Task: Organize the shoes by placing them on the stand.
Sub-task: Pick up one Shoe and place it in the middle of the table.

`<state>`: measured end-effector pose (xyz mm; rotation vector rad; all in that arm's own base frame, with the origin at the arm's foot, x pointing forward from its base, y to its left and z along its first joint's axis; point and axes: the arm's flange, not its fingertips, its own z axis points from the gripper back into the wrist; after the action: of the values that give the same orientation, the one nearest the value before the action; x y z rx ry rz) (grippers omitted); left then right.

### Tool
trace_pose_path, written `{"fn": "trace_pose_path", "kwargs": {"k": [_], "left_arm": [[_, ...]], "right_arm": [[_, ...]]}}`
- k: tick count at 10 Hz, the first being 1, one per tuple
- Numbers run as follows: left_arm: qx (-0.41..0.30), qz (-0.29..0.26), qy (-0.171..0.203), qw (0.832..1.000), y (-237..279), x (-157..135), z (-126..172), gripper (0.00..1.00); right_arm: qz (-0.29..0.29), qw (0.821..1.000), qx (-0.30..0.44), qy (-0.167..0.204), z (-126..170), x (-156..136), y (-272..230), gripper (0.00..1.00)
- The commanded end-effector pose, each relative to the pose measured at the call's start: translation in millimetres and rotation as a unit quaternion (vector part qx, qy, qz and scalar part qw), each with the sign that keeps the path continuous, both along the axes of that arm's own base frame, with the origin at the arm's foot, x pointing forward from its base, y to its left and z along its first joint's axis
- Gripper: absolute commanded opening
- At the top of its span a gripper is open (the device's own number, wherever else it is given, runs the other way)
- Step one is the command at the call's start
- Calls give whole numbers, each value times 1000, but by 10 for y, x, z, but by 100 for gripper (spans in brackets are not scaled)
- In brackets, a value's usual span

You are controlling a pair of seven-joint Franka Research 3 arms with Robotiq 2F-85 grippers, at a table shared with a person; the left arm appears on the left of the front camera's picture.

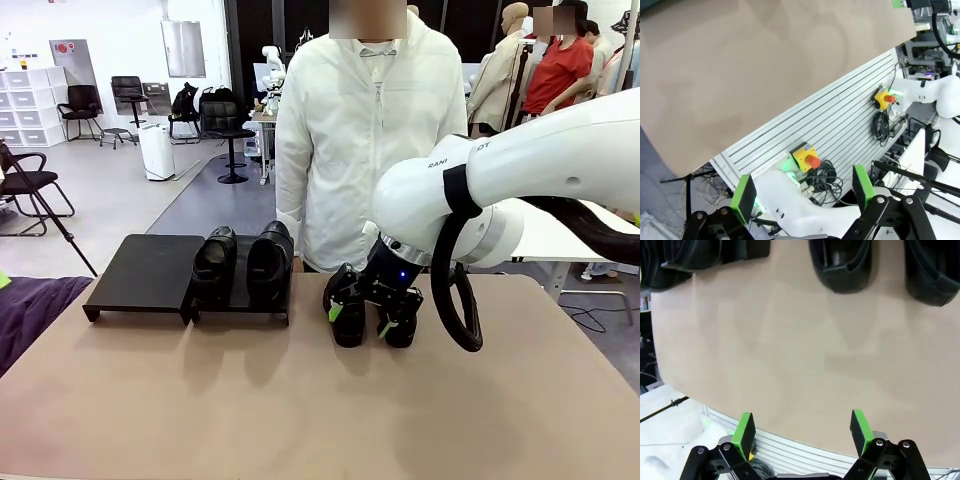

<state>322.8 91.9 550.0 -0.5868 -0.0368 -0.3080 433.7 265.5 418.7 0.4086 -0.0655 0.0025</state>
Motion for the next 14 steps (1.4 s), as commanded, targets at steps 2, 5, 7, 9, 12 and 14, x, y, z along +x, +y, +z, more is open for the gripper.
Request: {"fn": "trace_pose_path", "kwargs": {"k": [2,5,7,9,12,14], "left_arm": [[-8,-7,-5,1000,7,-16,14,100],[-8,-7,-5,1000,7,-16,14,100],[-8,-7,-5,1000,7,-16,14,100],[-8,-7,-5,1000,7,-16,14,100],[-8,-7,-5,1000,7,-16,14,100],[-8,-7,-5,1000,7,-16,14,100]], "right_arm": [[-51,995,-89,10,178,836,259,100],[-92,986,-136,24,95,1426,491,100],[-119,981,-150,17,-55,1651,608,100],[-152,976,-155,-13,-218,1838,578,100],[-140,972,-185,16,-233,1995,367,100],[-145,970,-197,19,-334,2013,284,100]]}}
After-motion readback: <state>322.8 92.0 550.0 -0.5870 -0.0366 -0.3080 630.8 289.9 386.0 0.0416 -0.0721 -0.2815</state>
